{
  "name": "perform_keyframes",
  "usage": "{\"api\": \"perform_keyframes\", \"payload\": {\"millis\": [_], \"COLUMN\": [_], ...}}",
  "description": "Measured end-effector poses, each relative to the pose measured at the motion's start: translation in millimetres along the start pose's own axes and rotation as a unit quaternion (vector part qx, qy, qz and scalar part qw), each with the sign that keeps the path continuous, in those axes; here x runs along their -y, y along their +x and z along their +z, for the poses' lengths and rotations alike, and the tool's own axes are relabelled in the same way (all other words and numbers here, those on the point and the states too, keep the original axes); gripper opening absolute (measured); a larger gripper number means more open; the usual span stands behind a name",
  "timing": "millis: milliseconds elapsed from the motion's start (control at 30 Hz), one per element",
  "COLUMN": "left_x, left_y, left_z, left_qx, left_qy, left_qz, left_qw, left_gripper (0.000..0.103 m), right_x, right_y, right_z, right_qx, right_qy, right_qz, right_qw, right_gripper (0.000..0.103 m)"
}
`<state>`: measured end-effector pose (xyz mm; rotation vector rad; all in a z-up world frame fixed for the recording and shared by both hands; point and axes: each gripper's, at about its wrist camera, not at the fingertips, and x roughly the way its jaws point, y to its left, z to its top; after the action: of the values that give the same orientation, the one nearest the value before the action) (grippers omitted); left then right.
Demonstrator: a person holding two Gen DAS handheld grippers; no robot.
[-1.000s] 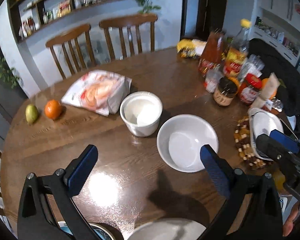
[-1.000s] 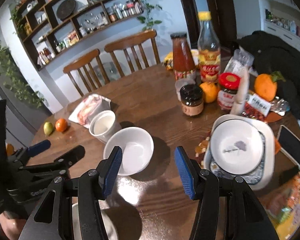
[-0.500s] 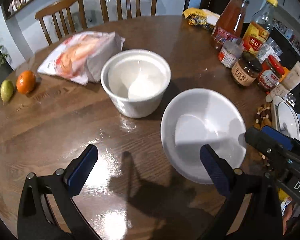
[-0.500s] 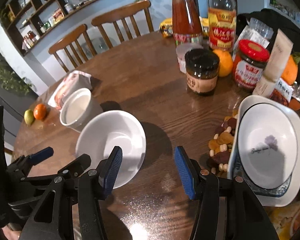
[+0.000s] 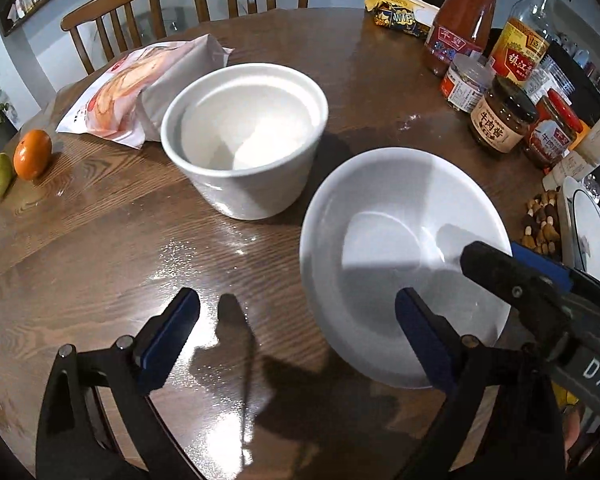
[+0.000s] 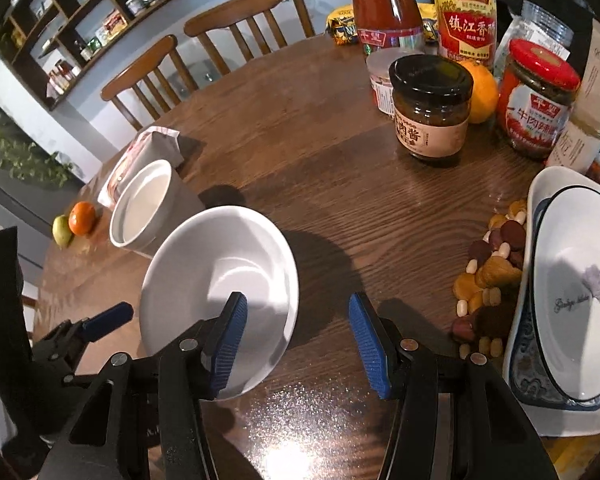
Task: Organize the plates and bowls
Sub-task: 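Move both grippers toward the smaller white bowl, then grasp the rim of the smaller white bowl with both grippers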
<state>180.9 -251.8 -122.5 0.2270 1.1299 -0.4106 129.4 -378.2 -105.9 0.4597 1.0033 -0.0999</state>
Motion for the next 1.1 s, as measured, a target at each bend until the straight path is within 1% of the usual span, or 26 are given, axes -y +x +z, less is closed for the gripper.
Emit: {"api": "perform_keyframes", "payload": {"millis": [67, 100, 167, 233, 300, 367, 433, 467, 500, 533, 633, 700, 733, 800, 833, 967, 1000, 1033, 1100], "left_x": [0, 0, 1, 2, 3, 4, 6, 7, 8, 8, 11, 12, 13, 15, 16, 17, 17, 18, 18], "left_y": [0, 0, 0, 0, -1, -1, -1, 0, 0, 1, 2, 2, 2, 2, 2, 0, 0, -1, -1], "left_z": [0, 0, 1, 1, 2, 3, 3, 3, 3, 3, 1, 1, 1, 1, 0, -1, -1, -1, -2], "left_qx": [-0.001, -0.002, -0.003, -0.003, -0.002, -0.001, -0.001, -0.002, -0.004, -0.006, -0.006, -0.007, -0.007, -0.008, -0.008, -0.003, -0.003, -0.003, -0.003], "left_qy": [0.0, 0.001, 0.002, 0.003, 0.003, 0.004, 0.006, 0.007, 0.008, 0.008, 0.013, 0.019, 0.021, 0.023, 0.024, 0.029, 0.03, 0.031, 0.033], "left_qz": [-0.002, -0.004, -0.007, -0.01, -0.013, -0.017, -0.021, -0.022, -0.025, -0.028, -0.027, -0.03, -0.031, -0.033, -0.033, -0.032, -0.032, -0.032, -0.032], "left_qw": [1.0, 1.0, 1.0, 0.9999, 0.9999, 0.9998, 0.9998, 0.9997, 0.9996, 0.9995, 0.9995, 0.9993, 0.9993, 0.9992, 0.9991, 0.9991, 0.999, 0.999, 0.9989], "left_gripper": [0.093, 0.088, 0.083, 0.081, 0.076, 0.076, 0.068, 0.06, 0.055, 0.054, 0.052, 0.035, 0.033, 0.033, 0.033, 0.032, 0.027, 0.026, 0.026], "right_x": [0, 0, -1, -1, -1, -1, 0, 1, 1, 1, 2, 2, 1, 0, 0, 0, 1, 0, 0], "right_y": [1, 1, 1, 1, 3, 4, 7, 8, 9, 10, 12, 13, 14, 15, 15, 16, 16, 16, 16], "right_z": [1, 1, 2, 4, 5, 6, 6, 6, 6, 6, 5, 5, 4, 4, 4, 3, 2, 2, 2], "right_qx": [0.0, 0.0, 0.001, 0.001, 0.0, -0.003, -0.008, -0.009, -0.01, -0.012, -0.018, -0.02, -0.02, -0.022, -0.023, -0.022, -0.022, -0.022, -0.021], "right_qy": [-0.001, -0.002, -0.004, -0.004, -0.004, -0.003, 0.0, 0.0, 0.001, 0.003, 0.007, 0.006, 0.004, 0.003, 0.003, 0.0, 0.001, 0.001, 0.0], "right_qz": [0.002, 0.004, 0.007, 0.011, 0.014, 0.02, 0.025, 0.025, 0.026, 0.029, 0.036, 0.038, 0.04, 0.041, 0.042, 0.044, 0.044, 0.045, 0.042], "right_qw": [1.0, 1.0, 1.0, 1.0, 1.0, 1.0, 1.0, 1.0, 1.0, 0.999, 0.999, 0.999, 0.999, 0.999, 0.999, 0.999, 0.999, 0.999, 0.999], "right_gripper": [0.056, 0.055, 0.055, 0.055, 0.052, 0.046, 0.045, 0.039, 0.036, 0.033, 0.032, 0.024, 0.021, 0.019, 0.016, 0.014, 0.014, 0.013, 0.013]}}
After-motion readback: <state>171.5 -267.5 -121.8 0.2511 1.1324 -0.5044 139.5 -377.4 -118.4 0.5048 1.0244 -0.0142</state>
